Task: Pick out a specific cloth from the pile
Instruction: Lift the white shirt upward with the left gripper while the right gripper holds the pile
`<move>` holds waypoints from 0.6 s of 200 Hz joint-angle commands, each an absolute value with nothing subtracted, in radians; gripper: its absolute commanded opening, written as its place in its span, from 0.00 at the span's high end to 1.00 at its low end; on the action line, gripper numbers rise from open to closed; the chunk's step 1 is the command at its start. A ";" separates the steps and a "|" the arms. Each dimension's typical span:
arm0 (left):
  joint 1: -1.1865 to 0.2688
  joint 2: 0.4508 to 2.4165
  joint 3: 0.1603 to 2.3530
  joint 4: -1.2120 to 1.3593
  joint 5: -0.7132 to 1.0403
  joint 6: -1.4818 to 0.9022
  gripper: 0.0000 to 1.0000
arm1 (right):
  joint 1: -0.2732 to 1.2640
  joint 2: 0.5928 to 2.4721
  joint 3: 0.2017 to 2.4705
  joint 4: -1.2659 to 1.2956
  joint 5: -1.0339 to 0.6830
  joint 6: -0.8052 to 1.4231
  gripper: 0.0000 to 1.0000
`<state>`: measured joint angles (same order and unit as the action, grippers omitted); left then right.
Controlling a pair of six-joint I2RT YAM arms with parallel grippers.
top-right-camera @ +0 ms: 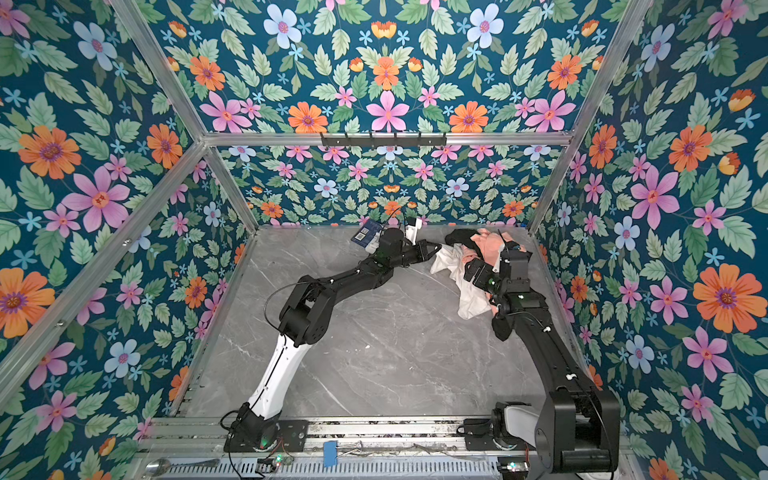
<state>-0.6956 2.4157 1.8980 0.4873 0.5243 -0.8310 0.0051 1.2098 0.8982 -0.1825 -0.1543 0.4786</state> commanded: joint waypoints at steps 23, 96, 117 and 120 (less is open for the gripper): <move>-0.697 2.379 1.913 0.584 0.531 -0.856 1.00 | 0.005 1.196 0.888 -0.188 -0.114 0.491 0.01; -0.698 2.373 1.982 0.646 0.541 -0.915 1.00 | 0.000 1.170 0.870 -0.196 -0.075 0.486 0.01; -0.698 2.368 2.005 0.650 0.539 -0.919 1.00 | 0.000 1.170 0.870 -0.197 -0.069 0.486 0.01; -0.697 2.367 2.008 0.651 0.540 -0.919 1.00 | 0.000 1.170 0.870 -0.198 -0.068 0.487 0.01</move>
<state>-0.6991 2.3848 1.9820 0.5674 0.5331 -0.9104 0.0006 1.1744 0.8726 -0.1978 -0.0937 0.4892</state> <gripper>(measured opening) 0.050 0.992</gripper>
